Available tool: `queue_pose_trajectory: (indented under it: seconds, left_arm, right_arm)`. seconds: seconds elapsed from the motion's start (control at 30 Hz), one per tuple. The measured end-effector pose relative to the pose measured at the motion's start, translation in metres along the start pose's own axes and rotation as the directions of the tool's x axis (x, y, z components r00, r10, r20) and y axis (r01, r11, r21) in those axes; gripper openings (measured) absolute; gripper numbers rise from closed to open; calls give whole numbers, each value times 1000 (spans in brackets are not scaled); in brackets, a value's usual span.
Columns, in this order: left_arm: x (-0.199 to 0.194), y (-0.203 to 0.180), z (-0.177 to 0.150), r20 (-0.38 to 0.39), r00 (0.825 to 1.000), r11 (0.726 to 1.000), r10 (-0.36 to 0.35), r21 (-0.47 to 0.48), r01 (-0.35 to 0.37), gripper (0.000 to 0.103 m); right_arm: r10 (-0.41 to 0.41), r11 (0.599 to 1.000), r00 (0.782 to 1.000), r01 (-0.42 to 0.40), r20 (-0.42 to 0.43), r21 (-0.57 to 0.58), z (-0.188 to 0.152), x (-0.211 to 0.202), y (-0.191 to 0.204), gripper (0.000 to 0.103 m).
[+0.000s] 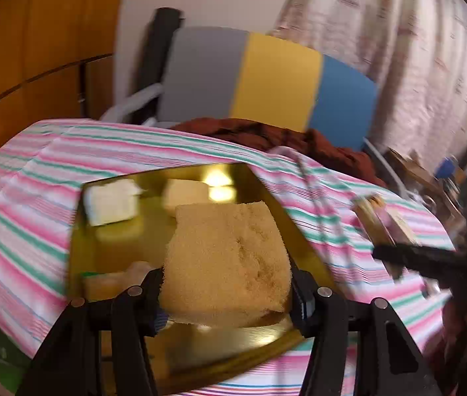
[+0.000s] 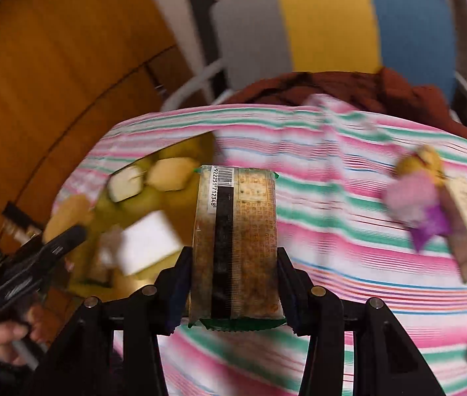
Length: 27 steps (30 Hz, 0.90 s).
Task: Organize objects
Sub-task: 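Carry the sponge and biscuit roll into the gold tray and open both grippers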
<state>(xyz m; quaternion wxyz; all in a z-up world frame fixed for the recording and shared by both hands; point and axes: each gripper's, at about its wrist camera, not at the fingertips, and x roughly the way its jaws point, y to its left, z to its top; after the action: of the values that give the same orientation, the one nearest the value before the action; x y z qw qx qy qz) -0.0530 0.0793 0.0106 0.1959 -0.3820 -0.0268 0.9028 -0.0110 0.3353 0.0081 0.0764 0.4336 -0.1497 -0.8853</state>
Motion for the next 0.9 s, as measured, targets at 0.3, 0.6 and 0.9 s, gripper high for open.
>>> queue_pose_trajectory:
  seconds: [0.3,0.6,0.9]
  left_arm:
    - [25,62,24,-46,992,988,115,-94,-119,65]
    - [21,85,17,-45,982,971,183,-149,-188,82]
    - [-2,73,0,2,972,965,236,-118,-234,82]
  right_arm:
    - [159,978,983,-170,-94,-121,-2,45,98,50]
    - [180,960,969,-211,-168,-184,-19,74,140,68]
    - [4,968,998,-20,-65,-250,-29,52,138,100]
